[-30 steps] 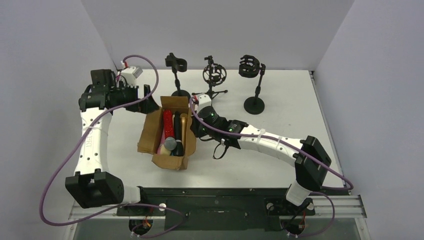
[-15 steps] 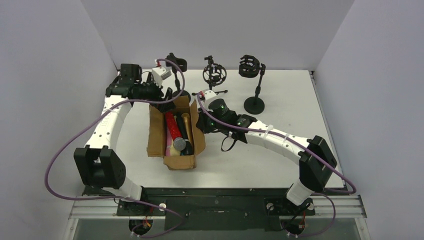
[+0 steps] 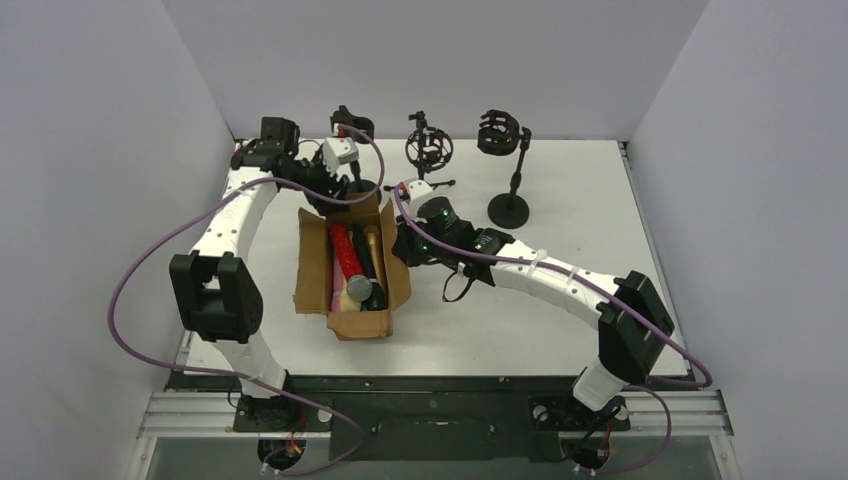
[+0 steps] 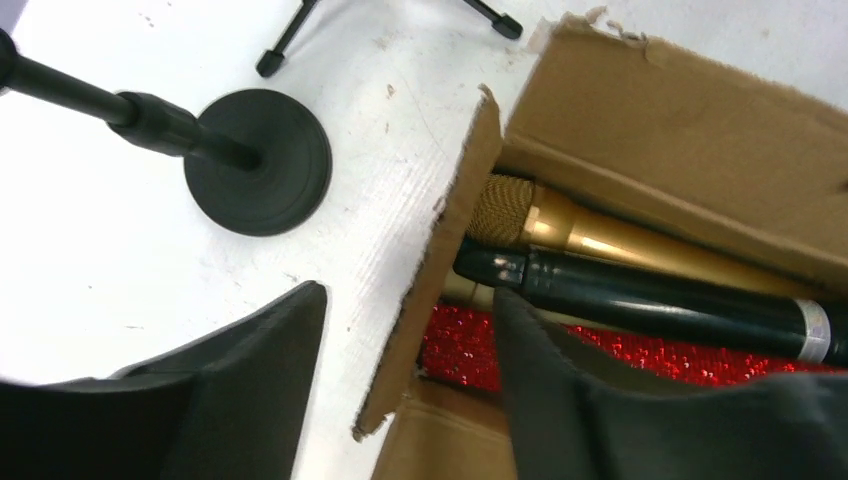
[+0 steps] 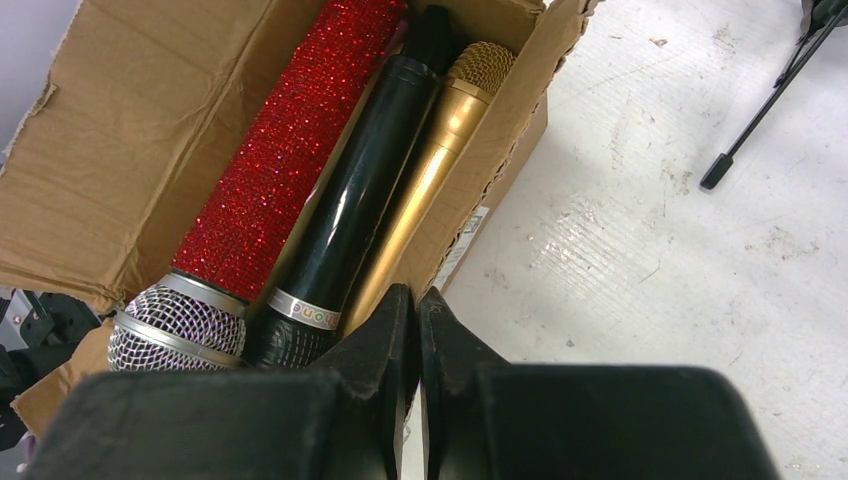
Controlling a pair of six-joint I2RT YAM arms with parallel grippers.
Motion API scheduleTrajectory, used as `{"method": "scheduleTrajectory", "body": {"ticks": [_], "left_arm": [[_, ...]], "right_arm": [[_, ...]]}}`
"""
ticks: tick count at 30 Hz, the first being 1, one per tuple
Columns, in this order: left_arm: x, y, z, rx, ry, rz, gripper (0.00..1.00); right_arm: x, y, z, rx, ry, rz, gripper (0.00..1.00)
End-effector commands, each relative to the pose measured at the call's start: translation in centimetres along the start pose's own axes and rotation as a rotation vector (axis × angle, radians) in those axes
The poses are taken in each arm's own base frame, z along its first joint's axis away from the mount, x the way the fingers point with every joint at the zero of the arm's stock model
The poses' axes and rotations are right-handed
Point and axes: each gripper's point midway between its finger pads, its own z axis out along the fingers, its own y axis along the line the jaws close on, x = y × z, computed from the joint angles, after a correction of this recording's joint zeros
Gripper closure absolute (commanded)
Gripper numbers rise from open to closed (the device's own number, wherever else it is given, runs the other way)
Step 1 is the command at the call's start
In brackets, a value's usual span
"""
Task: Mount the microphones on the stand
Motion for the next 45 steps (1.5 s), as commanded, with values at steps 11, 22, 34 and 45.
{"method": "scheduleTrajectory", "body": {"ticks": [11,22,34,45], "left_arm": [[0.0,-2.5,-1.3,0.148,0.031,0.136,0.78],[-0.6,-1.9,-0.3,0.156,0.007,0.101,0.64],[-3.8,-2.1,-2.8,0.068,-0.056,0.070,1.00],[-6.4,-3.6,-6.5,-0.043,-0.130,-0.224,1.00]], "right_arm": [[-3.6,-1.1,-2.2,0.042,-0.070,-0.032,0.96],[-3.3,-0.4,-2.2,0.000,-0.065,-0.016,0.97],[-8.2,-0.1,-7.4,0.049,-0.234,0.002,0.56],[-7.3,8.1,-9.4,-0.093,-0.216,-0.091,0.51]]}}
